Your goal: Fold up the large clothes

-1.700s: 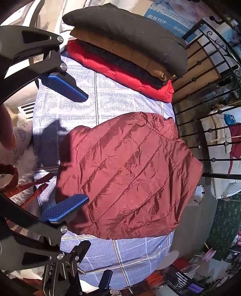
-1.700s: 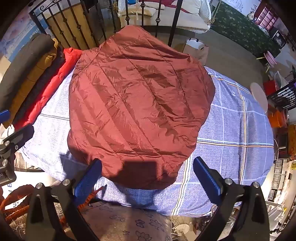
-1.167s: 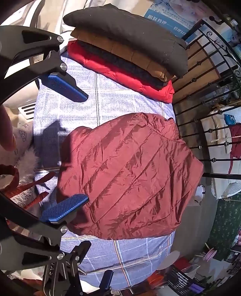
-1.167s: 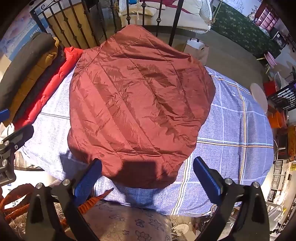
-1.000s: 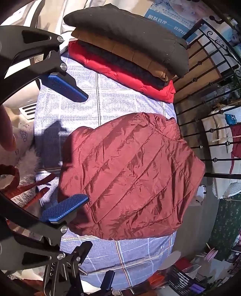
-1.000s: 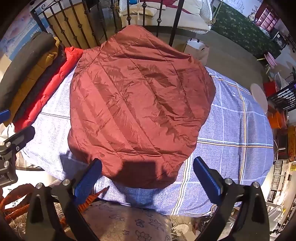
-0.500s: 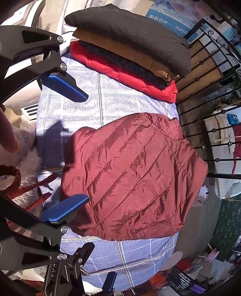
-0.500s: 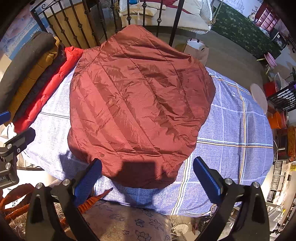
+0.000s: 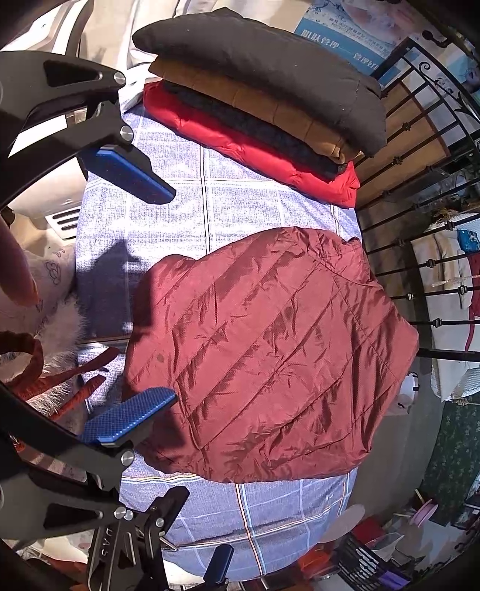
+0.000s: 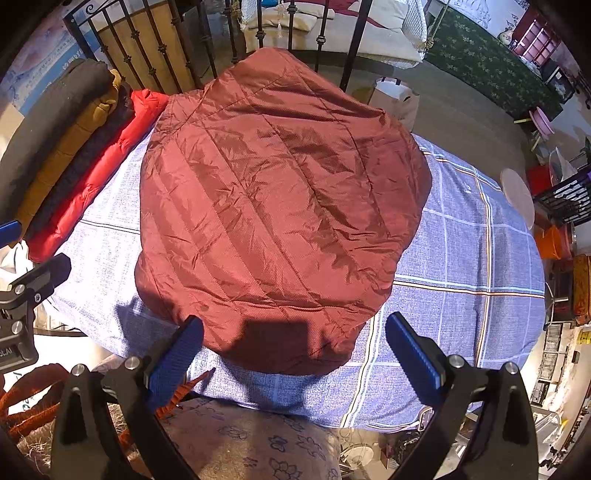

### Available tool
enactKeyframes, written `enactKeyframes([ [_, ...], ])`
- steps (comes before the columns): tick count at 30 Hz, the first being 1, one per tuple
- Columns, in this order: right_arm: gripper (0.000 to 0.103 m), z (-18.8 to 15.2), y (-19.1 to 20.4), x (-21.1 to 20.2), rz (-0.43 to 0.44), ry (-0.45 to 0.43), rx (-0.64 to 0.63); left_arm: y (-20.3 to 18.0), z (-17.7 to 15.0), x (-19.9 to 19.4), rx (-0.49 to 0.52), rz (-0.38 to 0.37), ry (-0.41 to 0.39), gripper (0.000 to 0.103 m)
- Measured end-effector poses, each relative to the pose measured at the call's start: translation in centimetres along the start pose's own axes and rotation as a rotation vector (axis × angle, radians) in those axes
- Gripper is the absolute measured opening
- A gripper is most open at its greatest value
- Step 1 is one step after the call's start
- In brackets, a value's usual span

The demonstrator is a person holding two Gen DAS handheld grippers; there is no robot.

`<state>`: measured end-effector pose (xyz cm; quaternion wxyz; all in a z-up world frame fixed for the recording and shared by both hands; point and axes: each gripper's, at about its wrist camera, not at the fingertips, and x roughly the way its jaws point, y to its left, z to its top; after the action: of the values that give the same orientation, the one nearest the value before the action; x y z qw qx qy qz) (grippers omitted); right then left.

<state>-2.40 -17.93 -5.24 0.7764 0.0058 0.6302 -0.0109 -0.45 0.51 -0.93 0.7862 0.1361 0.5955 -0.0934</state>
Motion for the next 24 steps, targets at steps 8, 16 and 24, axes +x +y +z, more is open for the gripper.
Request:
enactKeyframes([
  [8,0.097,0.00,0.06,0.00,0.000,0.000,-0.001,0.04,-0.05,0.04,-0.001,-0.001,0.001,0.098],
  [16,0.097,-0.03,0.08,-0.01,0.001,0.000,0.000,-0.25,-0.24,0.32,0.001,-0.016,0.013,0.098],
  [24,0.097,-0.05,0.09,0.02,0.001,0.001,-0.002,-0.12,-0.09,0.19,-0.003,-0.018,0.015,0.098],
])
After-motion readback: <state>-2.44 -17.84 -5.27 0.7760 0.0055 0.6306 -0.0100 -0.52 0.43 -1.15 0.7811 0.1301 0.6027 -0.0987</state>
